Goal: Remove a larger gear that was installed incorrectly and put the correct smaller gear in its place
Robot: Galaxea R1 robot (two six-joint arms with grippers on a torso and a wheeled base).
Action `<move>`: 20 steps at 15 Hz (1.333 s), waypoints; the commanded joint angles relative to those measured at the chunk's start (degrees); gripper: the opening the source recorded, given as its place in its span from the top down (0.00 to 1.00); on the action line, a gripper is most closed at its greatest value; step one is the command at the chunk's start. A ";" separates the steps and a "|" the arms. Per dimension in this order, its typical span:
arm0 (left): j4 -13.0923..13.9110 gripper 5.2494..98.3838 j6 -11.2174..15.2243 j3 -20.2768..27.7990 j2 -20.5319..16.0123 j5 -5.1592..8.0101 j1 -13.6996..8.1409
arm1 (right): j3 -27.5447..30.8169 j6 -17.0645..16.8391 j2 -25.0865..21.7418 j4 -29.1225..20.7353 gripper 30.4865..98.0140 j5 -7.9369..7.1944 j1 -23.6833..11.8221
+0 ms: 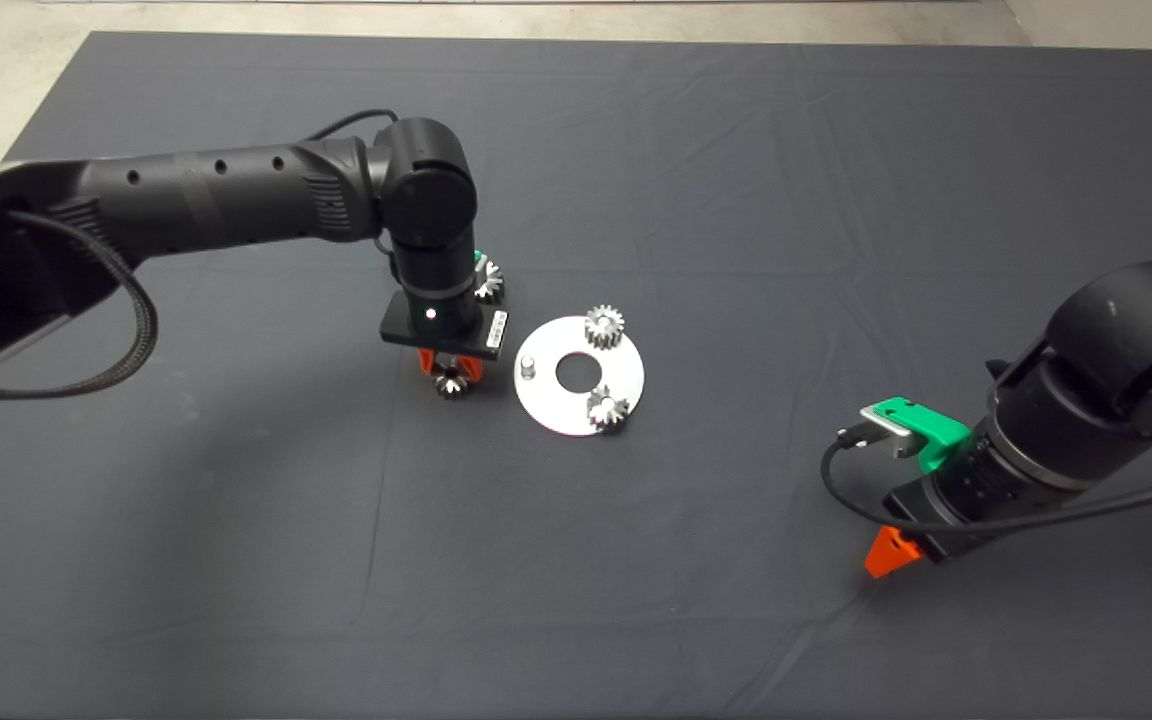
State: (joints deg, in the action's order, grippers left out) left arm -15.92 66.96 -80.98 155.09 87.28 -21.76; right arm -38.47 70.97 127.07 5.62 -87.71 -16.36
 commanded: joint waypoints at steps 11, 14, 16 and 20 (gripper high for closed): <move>8.45 0.82 -2.49 -0.12 5.80 3.15 -9.13 | -3.87 -1.45 2.62 1.15 0.35 -4.93 1.42; 9.29 0.81 -3.20 -2.81 7.52 3.15 -8.91 | -4.66 -1.23 2.97 1.15 0.35 -5.01 1.59; 12.13 0.82 -7.44 -8.90 9.66 3.15 -9.00 | -4.23 -0.57 2.97 0.88 0.35 -4.93 1.42; 14.89 0.82 -10.01 -13.04 13.62 3.15 -9.00 | -4.81 -0.57 2.97 1.15 0.35 -5.01 1.85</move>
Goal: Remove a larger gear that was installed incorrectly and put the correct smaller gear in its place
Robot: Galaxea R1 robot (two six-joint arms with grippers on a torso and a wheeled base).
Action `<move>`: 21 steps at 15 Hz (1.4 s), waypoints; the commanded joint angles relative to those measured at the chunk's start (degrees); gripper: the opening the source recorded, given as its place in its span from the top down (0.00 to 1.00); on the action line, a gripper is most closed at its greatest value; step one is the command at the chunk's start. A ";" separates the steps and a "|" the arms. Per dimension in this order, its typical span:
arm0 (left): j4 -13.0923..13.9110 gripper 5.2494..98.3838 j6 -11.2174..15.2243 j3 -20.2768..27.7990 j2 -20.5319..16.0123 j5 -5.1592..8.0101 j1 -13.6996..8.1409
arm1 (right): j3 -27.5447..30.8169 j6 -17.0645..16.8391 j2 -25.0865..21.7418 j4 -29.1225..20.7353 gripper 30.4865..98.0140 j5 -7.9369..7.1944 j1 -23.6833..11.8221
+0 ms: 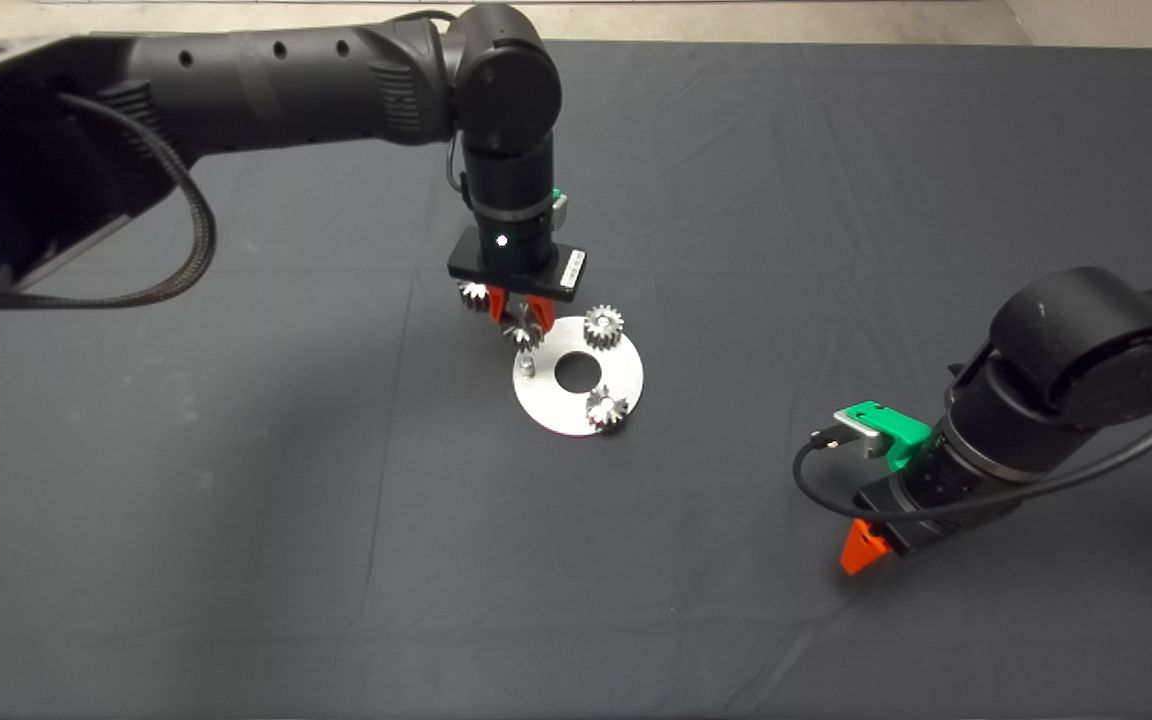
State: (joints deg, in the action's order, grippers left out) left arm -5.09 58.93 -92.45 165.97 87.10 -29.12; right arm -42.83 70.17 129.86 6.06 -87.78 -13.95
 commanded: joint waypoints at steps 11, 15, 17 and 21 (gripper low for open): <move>1.57 0.82 -1.63 -2.01 2.38 3.51 -1.64 | -3.74 -1.88 -1.40 0.71 0.35 -4.85 -0.74; -1.28 0.82 3.32 5.53 0.58 3.43 -1.64 | -3.83 -1.88 -1.49 0.71 0.35 -4.85 -0.71; -3.44 0.82 7.52 11.68 -2.60 3.43 -1.64 | -4.00 -1.88 -1.49 0.71 0.35 -4.85 -0.65; -3.52 0.82 8.22 14.68 -4.38 3.43 -1.64 | -4.28 -1.80 -0.87 0.71 0.35 -4.85 -0.74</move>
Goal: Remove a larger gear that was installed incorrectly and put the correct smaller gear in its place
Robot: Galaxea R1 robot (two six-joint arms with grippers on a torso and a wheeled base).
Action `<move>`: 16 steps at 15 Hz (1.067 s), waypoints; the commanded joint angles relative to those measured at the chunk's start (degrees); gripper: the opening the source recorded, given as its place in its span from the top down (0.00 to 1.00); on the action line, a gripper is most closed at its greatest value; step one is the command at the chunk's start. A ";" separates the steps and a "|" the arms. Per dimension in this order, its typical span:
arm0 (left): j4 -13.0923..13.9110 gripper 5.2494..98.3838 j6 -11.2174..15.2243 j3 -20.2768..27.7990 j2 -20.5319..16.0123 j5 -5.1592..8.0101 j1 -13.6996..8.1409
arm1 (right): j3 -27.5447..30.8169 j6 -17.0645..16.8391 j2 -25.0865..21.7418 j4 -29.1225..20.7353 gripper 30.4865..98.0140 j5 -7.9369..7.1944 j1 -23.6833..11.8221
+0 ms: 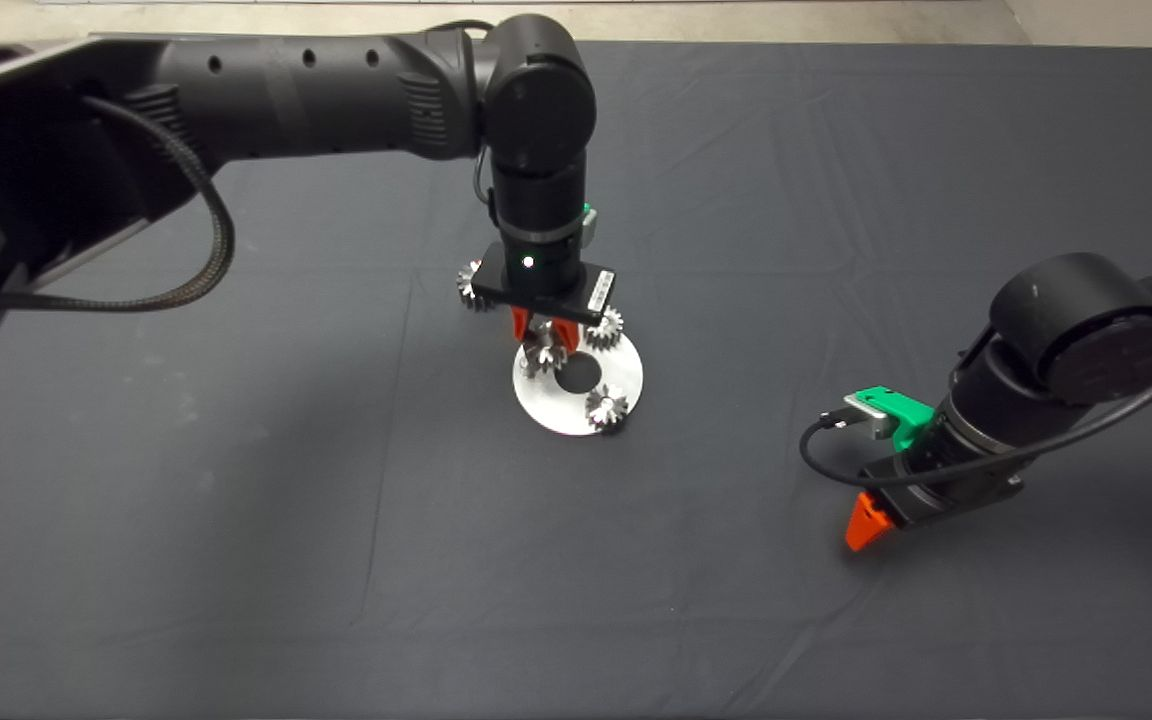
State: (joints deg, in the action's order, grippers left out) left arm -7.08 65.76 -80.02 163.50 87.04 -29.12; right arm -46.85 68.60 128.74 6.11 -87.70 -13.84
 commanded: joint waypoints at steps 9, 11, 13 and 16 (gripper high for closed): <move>-2.94 0.82 2.11 3.04 -2.08 3.49 -1.55 | 0.19 -0.13 -0.13 0.31 0.35 -5.03 -0.93; -2.85 0.82 1.89 2.52 -0.91 3.43 -1.47 | 0.37 -0.04 -0.11 0.31 0.35 -4.94 -0.93; -2.85 0.82 1.57 1.90 -0.59 3.49 -1.38 | 0.89 0.22 -0.29 0.31 0.35 -4.94 -0.93; -2.85 0.82 1.08 1.55 -0.67 3.57 -1.38 | 1.75 0.49 -0.46 0.31 0.35 -4.94 -0.93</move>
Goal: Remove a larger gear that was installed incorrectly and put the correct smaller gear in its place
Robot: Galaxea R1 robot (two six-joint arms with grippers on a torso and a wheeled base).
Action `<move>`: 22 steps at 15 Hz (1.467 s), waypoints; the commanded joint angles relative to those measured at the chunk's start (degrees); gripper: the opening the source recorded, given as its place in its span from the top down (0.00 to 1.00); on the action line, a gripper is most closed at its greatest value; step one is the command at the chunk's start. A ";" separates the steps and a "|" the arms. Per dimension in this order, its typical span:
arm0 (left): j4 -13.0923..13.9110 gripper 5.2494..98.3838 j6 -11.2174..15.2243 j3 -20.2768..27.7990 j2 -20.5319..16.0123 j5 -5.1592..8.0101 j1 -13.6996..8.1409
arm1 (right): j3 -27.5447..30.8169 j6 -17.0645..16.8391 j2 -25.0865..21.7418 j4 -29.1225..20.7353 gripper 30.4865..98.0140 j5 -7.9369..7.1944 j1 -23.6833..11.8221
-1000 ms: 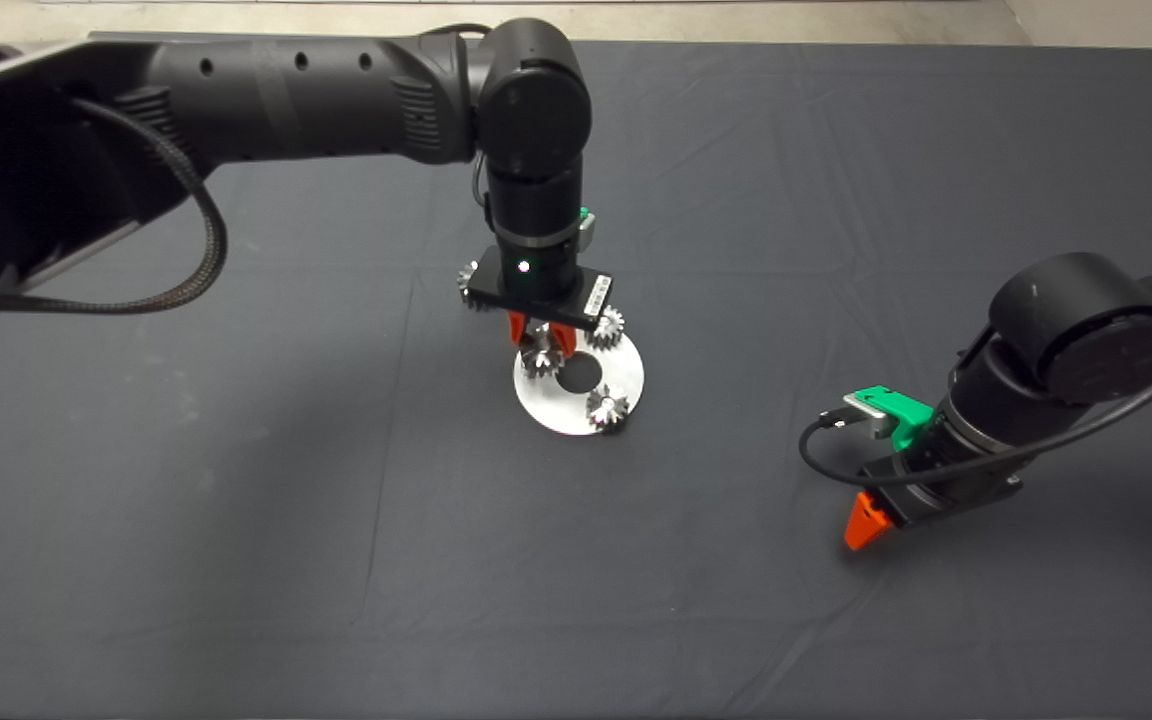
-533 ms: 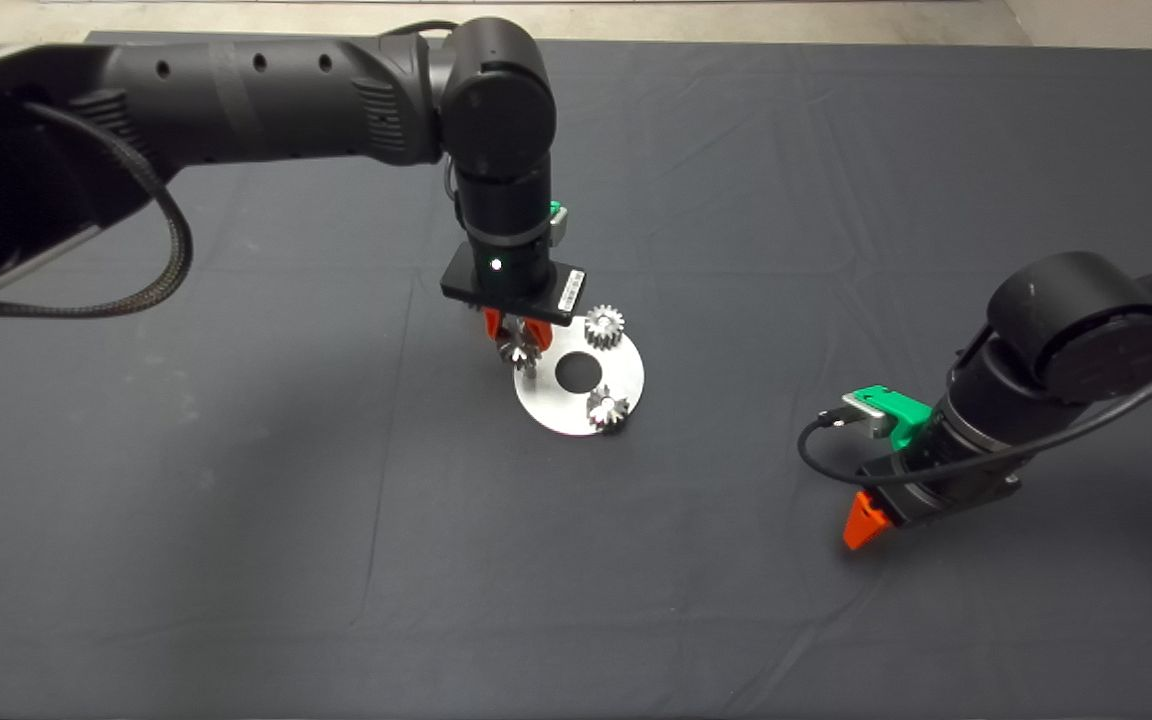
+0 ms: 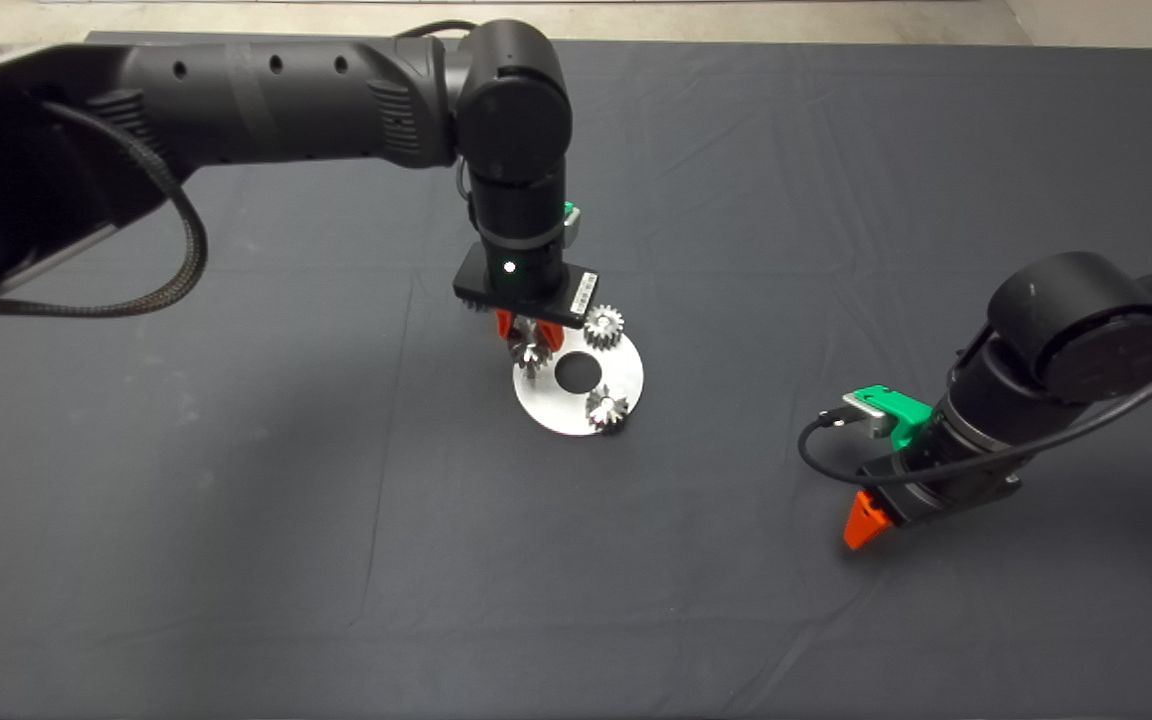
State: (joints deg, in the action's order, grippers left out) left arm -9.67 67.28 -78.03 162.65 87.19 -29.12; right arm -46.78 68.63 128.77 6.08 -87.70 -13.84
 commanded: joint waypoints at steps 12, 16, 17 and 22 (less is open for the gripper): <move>-0.35 0.82 -2.58 -1.38 -0.88 3.43 0.63 | 1.97 0.54 -0.40 0.51 0.35 -5.03 -0.93; -0.53 0.82 -2.94 -1.76 -0.53 3.25 0.82 | 1.70 0.59 -0.31 0.51 0.35 -5.03 -1.02; -0.62 0.82 -2.97 -1.76 -0.44 3.25 0.99 | 1.70 0.62 -0.31 0.42 0.35 -5.03 -1.05; -0.70 0.82 -3.91 -2.72 -0.36 3.25 1.08 | 1.53 0.62 -0.31 0.42 0.35 -5.03 -1.11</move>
State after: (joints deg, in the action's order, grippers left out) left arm -9.92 64.14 -80.13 162.10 87.21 -26.98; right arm -45.48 68.88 128.72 6.08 -87.70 -13.84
